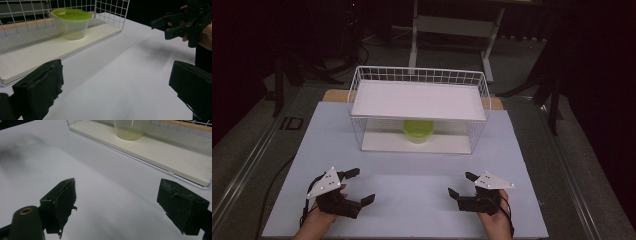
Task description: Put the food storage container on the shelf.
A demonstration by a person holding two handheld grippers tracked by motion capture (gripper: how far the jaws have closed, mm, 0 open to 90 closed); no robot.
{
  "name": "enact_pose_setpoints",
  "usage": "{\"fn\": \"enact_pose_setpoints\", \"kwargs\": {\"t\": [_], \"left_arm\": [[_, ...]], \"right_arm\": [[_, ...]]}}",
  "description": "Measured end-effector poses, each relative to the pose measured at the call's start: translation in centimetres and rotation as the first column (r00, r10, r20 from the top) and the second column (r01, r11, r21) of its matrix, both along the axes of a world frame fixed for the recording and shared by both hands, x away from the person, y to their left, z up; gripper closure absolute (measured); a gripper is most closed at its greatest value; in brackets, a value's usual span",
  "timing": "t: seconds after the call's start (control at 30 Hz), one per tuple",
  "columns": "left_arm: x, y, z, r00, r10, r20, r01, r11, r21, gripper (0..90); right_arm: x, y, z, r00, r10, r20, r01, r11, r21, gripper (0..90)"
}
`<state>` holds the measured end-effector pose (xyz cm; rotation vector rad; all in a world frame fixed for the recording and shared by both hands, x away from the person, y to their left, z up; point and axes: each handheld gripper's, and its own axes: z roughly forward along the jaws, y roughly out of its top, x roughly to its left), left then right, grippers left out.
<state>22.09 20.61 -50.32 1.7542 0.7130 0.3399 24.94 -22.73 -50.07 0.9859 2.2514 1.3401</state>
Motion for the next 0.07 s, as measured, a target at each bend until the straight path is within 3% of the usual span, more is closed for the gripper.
{"fn": "enact_pose_setpoints", "kwargs": {"t": [0.07], "left_arm": [[0.00, 0.01, -0.04, 1.0000, 0.001, -0.003, -0.001, 1.0000, -0.002, 0.3]], "right_arm": [[0.03, 0.03, -0.05, 1.0000, 0.001, -0.003, -0.001, 1.0000, -0.002, 15.6]]}}
